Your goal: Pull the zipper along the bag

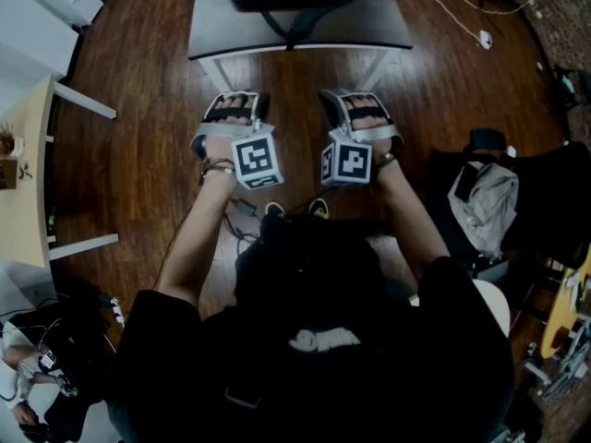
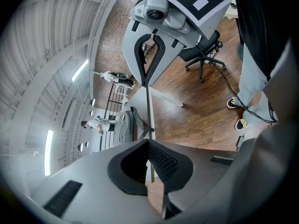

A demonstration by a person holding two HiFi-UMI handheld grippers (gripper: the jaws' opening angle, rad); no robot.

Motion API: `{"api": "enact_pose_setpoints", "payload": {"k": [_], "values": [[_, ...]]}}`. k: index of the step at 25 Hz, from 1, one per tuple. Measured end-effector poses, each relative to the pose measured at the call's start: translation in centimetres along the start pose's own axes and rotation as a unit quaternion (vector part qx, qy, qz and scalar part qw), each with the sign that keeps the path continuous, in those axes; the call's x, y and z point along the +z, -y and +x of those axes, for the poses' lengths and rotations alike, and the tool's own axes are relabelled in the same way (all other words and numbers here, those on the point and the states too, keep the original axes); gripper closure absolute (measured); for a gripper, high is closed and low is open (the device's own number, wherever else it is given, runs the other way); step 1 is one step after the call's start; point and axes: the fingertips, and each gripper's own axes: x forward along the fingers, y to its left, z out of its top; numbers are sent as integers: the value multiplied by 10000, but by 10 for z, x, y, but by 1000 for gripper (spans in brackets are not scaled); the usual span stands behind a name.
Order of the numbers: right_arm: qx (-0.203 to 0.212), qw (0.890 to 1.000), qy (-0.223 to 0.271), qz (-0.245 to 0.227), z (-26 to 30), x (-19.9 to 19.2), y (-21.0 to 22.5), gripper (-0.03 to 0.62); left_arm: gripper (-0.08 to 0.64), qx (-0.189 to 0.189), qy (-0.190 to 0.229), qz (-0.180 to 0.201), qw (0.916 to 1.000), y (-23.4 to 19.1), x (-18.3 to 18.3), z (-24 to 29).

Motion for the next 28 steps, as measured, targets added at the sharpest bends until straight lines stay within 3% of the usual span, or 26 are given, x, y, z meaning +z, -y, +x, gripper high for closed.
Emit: {"api": "enact_pose_setpoints", "payload": {"k": [17, 28], "values": [[-38, 9995, -207, -241, 41, 35, 7, 580, 560, -67, 34, 143, 9999, -11, -50, 24], [-58, 9997, -69, -238, 108, 2, 37, 580, 560, -24, -95, 214, 9997, -50, -44, 93]]}}
